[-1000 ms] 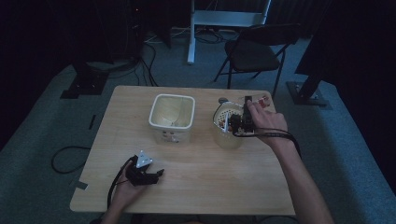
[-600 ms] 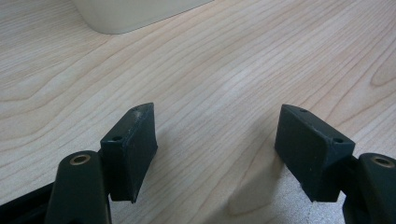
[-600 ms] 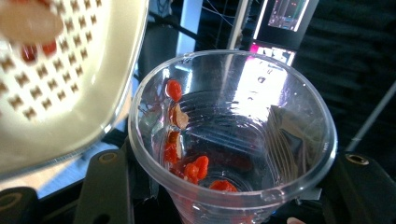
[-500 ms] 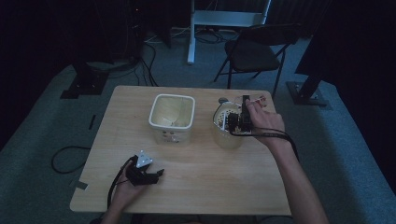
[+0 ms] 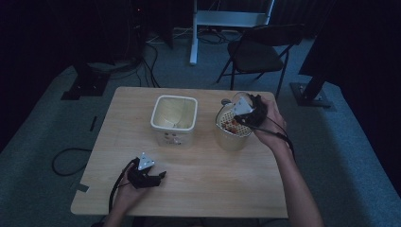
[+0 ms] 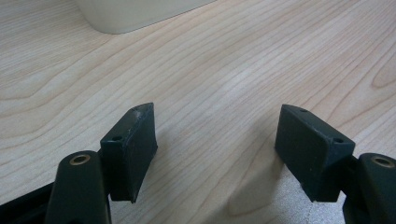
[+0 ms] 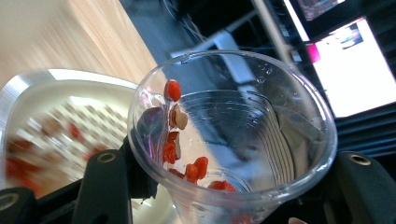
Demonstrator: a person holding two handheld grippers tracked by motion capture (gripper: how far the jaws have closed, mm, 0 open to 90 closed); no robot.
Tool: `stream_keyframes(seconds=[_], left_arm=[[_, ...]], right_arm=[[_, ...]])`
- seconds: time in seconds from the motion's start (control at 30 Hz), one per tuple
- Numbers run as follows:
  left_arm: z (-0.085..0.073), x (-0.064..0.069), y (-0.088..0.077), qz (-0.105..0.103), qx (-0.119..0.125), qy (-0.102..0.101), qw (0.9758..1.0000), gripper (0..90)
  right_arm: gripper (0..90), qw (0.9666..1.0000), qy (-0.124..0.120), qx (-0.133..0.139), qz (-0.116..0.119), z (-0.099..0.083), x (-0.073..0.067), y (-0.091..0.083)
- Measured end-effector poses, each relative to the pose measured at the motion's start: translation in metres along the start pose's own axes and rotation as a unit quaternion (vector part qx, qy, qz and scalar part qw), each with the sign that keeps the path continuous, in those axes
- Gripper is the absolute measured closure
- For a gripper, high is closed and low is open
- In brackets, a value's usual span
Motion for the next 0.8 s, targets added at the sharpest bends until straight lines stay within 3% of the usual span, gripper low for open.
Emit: stream_keyframes(seconds=[0.03,0.1,0.17,0.2,0.27,0.3,0.37,0.4,0.47,0.57,0.67,0.73,0.8], left_arm=[[0.0,0.0,0.0,0.0,-0.001,0.001,1.0,30.1],[0.0,0.0,0.0,0.0,0.0,0.0,1.0,30.2],[0.0,0.0,0.0,0.0,0.0,0.0,1.0,30.2],[0.0,0.0,0.0,0.001,0.0,0.0,1.0,30.2],[0.0,0.0,0.0,0.0,0.0,0.0,1.0,30.2],[0.0,0.0,0.0,0.0,0.0,0.0,1.0,30.2],[0.0,0.0,0.0,0.0,-0.001,0.001,1.0,30.2],[0.0,0.0,0.0,-0.001,-0.001,0.001,1.0,30.2],[0.0,0.0,0.0,-0.001,-0.001,0.0,1.0,30.2],[0.0,0.0,0.0,-0.001,-0.001,0.0,1.0,30.1],[0.0,0.0,0.0,-0.001,-0.002,0.0,1.0,30.1],[0.0,0.0,0.0,-0.002,-0.002,0.0,1.0,30.1],[0.0,0.0,0.0,-0.002,-0.002,0.001,1.0,30.1]], right_arm=[[39.3,0.9994,0.03,0.014,0.011,0.001,0.002,-0.002],[39.1,0.995,0.088,0.036,0.031,0.004,0.005,-0.004],[39.2,0.9854,0.15,0.062,0.05,0.009,0.009,-0.007],[39.2,0.9747,0.196,0.085,0.065,0.013,0.014,-0.009],[39.0,0.9607,0.242,0.107,0.085,0.018,0.017,-0.011],[38.5,0.9475,0.276,0.123,0.106,0.022,0.019,-0.012],[38.3,0.928,0.317,0.145,0.132,0.028,0.02,-0.012],[38.2,0.9196,0.333,0.152,0.144,0.032,0.02,-0.012],[37.9,0.9073,0.352,0.164,0.161,0.042,0.017,-0.01],[37.1,0.897,0.362,0.174,0.184,0.058,0.009,-0.006],[36.7,0.89,0.365,0.179,0.206,0.076,-0.002,0.0],[36.6,0.8869,0.366,0.183,0.215,0.088,-0.009,0.003],[36.6,0.8863,0.365,0.183,0.219,0.094,-0.012,0.005]])
Point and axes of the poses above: each handheld gripper's, and its own axes: y roughly forward along the jaws, z roughly out of its top, x roughly to its right, the point moved 6 cm from there along y, roughly forward along the jaws, and after that the axes turned 13 degrees about x, right-handed, at the moved point
